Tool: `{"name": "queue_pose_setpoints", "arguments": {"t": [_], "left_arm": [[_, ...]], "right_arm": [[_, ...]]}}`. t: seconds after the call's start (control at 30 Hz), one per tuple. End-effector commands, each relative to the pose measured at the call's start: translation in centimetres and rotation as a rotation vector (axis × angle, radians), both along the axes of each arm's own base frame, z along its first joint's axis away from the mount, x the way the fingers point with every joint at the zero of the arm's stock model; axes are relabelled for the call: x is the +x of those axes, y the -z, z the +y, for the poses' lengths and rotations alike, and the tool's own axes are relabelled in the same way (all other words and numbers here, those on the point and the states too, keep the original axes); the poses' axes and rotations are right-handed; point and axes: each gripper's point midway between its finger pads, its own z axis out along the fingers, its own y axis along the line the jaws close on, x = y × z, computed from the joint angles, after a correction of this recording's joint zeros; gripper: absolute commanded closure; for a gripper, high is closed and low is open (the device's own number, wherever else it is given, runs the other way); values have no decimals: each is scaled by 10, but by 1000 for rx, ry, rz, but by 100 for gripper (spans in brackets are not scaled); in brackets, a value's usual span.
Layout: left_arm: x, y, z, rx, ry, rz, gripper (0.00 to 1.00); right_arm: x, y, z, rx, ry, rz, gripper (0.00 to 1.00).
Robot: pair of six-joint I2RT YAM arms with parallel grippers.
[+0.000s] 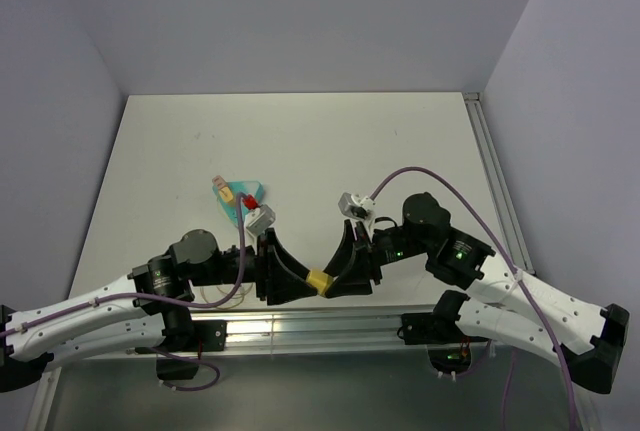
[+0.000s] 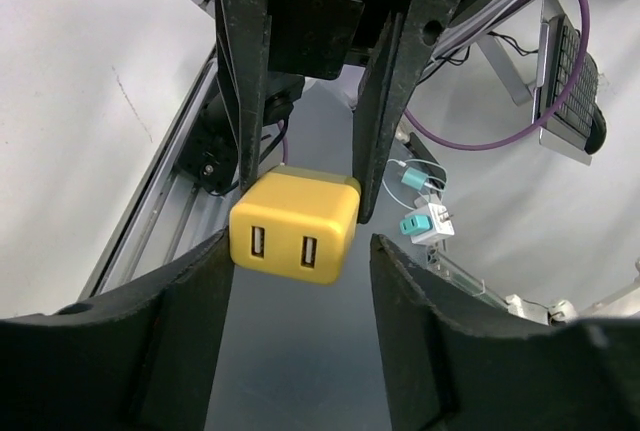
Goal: Insert the plug
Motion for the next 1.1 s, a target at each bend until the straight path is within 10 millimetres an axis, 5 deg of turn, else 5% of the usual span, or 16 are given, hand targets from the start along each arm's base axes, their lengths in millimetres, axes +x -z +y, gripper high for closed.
{"name": "queue_pose_setpoints", "arguments": {"t": [0.0, 0.1, 0.13, 0.17, 0.2, 0.3, 0.43, 0.5, 0.53, 0.63, 0.8, 1.07], "left_arm": [[-11, -19, 0, -73, 59, -18, 45], [-11, -19, -1, -72, 62, -16, 60], [-10, -17, -2, -66, 57, -14, 70], [-8, -16, -2, -61, 48, -10, 94], [-4, -16, -2, -58, 21, -5, 100], [6, -12, -1, -48, -44, 8, 100], [28, -17, 11, -92, -195, 31, 100], [35, -17, 15, -113, -246, 41, 100], [41, -22, 19, -143, -285, 41, 100], [44, -27, 23, -197, -312, 53, 100], [49, -28, 25, -227, -342, 71, 100], [50, -27, 21, -238, -339, 88, 100]], "right_arm": [[5, -5, 7, 33, 11, -33, 100], [6, -5, 8, 31, 15, -32, 100], [7, -3, 8, 27, 24, -30, 100], [8, -3, 8, 26, 32, -31, 100], [9, -4, 7, 28, 46, -34, 100], [17, -4, 7, 29, 113, -18, 85], [33, -13, 8, 82, 233, 13, 46], [37, -13, 9, 108, 276, 61, 38], [41, -22, 10, 160, 296, 56, 22], [49, -26, 8, 213, 354, 75, 8], [56, -27, 10, 250, 391, 89, 8], [57, -33, 14, 297, 375, 84, 21]]}}
